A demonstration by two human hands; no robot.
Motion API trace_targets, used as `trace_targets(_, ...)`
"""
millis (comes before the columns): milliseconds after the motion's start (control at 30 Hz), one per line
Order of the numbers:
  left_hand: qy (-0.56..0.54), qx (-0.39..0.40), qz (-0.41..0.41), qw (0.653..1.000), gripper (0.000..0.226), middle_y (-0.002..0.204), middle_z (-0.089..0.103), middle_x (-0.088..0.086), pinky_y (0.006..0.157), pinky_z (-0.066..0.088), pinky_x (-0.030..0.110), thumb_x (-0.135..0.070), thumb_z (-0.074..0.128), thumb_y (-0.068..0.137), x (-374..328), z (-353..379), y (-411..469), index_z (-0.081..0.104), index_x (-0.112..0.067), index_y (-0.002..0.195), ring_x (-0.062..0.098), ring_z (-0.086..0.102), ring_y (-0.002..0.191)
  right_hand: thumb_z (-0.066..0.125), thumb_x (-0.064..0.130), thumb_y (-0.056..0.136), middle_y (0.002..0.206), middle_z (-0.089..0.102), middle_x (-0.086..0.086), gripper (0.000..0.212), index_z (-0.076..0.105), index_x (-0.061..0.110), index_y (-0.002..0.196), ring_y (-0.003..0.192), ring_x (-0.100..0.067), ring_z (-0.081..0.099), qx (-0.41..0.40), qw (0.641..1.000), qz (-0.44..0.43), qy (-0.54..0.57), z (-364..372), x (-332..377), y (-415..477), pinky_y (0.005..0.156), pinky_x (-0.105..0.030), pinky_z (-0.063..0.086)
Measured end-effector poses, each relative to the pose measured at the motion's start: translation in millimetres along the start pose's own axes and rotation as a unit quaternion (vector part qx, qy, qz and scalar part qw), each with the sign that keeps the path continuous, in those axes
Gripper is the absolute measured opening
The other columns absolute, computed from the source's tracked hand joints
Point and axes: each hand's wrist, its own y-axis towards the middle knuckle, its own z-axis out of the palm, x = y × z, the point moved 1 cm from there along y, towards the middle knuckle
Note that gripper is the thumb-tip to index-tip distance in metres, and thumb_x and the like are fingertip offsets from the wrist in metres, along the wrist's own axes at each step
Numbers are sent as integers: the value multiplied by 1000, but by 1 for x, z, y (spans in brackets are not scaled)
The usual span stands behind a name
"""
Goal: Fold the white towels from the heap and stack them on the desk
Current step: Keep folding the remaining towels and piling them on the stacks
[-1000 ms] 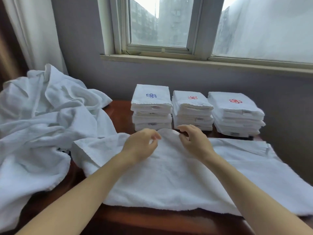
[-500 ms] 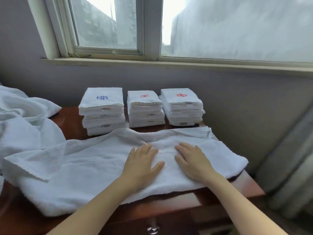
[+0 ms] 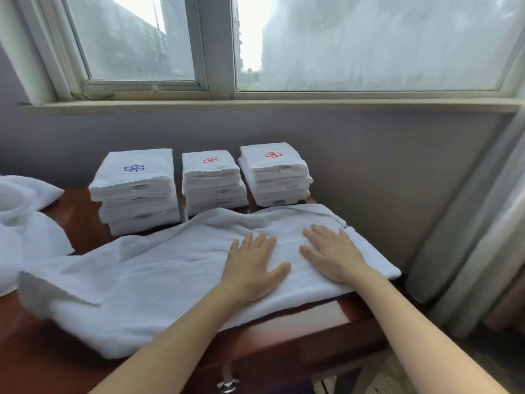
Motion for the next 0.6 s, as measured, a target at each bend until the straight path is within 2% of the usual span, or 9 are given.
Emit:
trace_targets(100, -97, -30, 26, 994, 59, 155, 37, -10, 121, 11, 40, -55, 48, 95, -6, -6, 1, 36, -32, 148, 10, 28, 144, 24, 55, 100, 165, 12, 4, 61, 22, 30, 155, 151, -11, 7, -1, 1000, 4, -25, -7, -9, 1, 121, -44, -4)
trace_targets(167, -130, -31, 25, 991, 52, 150, 43, -12, 116, 27, 36, -48, 52, 96, 0, -13, -5, 41, -32, 145, 10, 39, 137, 24, 51, 102, 164, 13, 2, 58, 23, 26, 155, 151, -13, 7, 1, 999, 13, -31, -10, -2, 0, 121, -46, -5)
trace_targets(267, -113, -57, 10, 992, 42, 143, 49, -13, 103, 41, 32, -44, 52, 97, 21, -29, -20, 49, -33, 138, 8, 49, 127, 31, 41, 105, 160, 28, 5, 49, 34, 26, 151, 149, -13, 16, -13, 997, -15, 77, -10, 37, -5, 121, -41, 2)
trace_targets(367, -96, -118, -13, 988, 28, 129, 59, -17, 92, 44, 24, -39, 53, 96, 51, -55, -45, 61, -34, 123, 3, 55, 115, 45, 36, 102, 143, 52, 13, 37, 53, 33, 137, 132, -8, 44, -24, 977, -96, 191, -6, 98, -15, 110, -30, 32)
trace_targets(400, -88, -143, -21, 986, 24, 123, 61, -18, 88, 44, 23, -37, 54, 96, 63, -65, -56, 63, -34, 118, 2, 56, 112, 48, 35, 100, 137, 56, 16, 34, 57, 34, 133, 126, -5, 49, -20, 970, -124, 206, -4, 118, -19, 105, -28, 37)
trace_targets(500, -73, -229, -44, 970, 17, 110, 65, -20, 85, 47, 22, -26, 57, 95, 100, -93, -96, 68, -32, 106, 0, 58, 103, 55, 35, 97, 123, 63, 21, 25, 65, 35, 119, 113, 0, 55, -11, 956, -197, 218, 3, 174, -28, 99, -28, 45)
trace_targets(600, -69, -312, -72, 945, 19, 101, 63, -20, 81, 41, 9, -14, 60, 91, 135, -112, -139, 68, -29, 99, -4, 55, 95, 60, 38, 92, 107, 67, 21, 16, 69, 34, 105, 102, 2, 59, 10, 936, -258, 238, 11, 225, -36, 91, -28, 49)
